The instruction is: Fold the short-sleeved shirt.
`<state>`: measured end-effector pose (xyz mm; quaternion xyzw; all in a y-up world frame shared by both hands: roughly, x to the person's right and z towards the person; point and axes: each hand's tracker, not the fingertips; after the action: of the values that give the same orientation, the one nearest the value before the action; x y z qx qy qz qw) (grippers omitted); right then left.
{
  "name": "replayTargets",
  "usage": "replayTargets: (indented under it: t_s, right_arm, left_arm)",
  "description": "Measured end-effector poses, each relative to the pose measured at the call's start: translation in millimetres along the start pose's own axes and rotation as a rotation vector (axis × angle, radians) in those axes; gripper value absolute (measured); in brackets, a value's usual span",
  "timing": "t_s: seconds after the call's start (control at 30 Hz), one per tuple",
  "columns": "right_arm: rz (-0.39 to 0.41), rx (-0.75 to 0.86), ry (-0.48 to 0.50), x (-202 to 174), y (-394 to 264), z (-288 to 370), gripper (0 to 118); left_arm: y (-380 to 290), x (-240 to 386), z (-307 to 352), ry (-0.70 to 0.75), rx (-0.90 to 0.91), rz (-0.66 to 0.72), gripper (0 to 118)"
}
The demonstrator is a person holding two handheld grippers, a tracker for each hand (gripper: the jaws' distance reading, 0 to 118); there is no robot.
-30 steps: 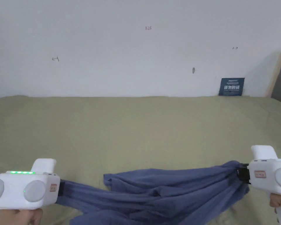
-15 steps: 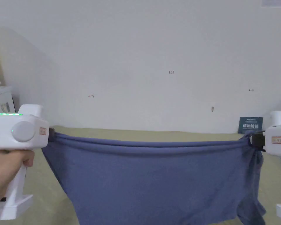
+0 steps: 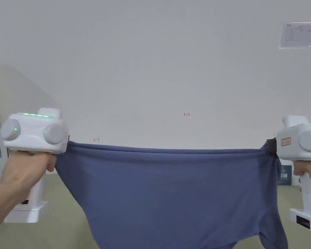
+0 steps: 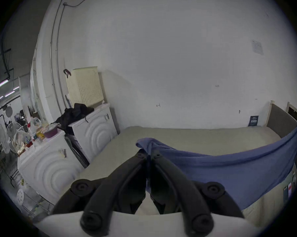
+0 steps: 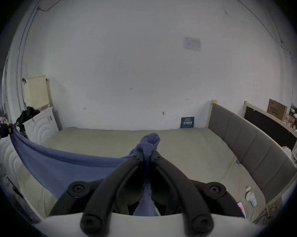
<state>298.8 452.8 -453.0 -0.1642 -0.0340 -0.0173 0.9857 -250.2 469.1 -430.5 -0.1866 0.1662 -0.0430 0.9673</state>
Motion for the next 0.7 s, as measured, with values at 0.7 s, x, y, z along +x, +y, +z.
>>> replayTargets:
  t_s: [0.7]
  right_arm:
    - [0.046,-0.154,-0.085,-33.1,-101.7,-198.3,6]
  left_arm:
    - [-80.0,79.6,-209.5,0.008,-0.138,-0.052,2]
